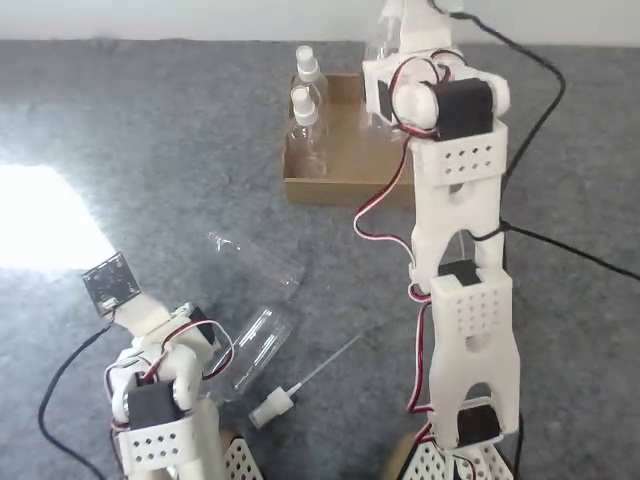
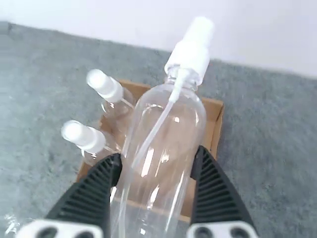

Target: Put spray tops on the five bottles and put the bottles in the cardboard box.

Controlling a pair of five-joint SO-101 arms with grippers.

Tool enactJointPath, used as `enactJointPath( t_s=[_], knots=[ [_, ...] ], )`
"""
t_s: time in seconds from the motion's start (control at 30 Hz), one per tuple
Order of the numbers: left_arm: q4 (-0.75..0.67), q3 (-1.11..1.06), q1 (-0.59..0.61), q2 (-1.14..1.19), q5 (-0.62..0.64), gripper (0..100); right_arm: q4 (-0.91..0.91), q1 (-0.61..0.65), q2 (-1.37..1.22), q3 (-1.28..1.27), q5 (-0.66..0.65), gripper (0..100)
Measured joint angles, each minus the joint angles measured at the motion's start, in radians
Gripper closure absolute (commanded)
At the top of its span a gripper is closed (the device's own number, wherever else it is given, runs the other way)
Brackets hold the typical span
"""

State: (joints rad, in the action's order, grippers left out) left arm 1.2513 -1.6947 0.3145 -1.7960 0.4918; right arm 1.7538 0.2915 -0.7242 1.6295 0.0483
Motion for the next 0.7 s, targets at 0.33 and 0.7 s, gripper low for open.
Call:
enactJointPath(
  t_s=[0.33, 0.7],
  knots=[
    [0.000, 0.000, 0.000, 0.000, 0.000, 99, 0.002, 0.054, 0.232, 0.000, -0.014, 98.1],
    [0.000, 0.000, 0.000, 0.000, 0.000, 99, 0.002, 0.132, 0.552, 0.002, -0.121, 98.2]
  ],
)
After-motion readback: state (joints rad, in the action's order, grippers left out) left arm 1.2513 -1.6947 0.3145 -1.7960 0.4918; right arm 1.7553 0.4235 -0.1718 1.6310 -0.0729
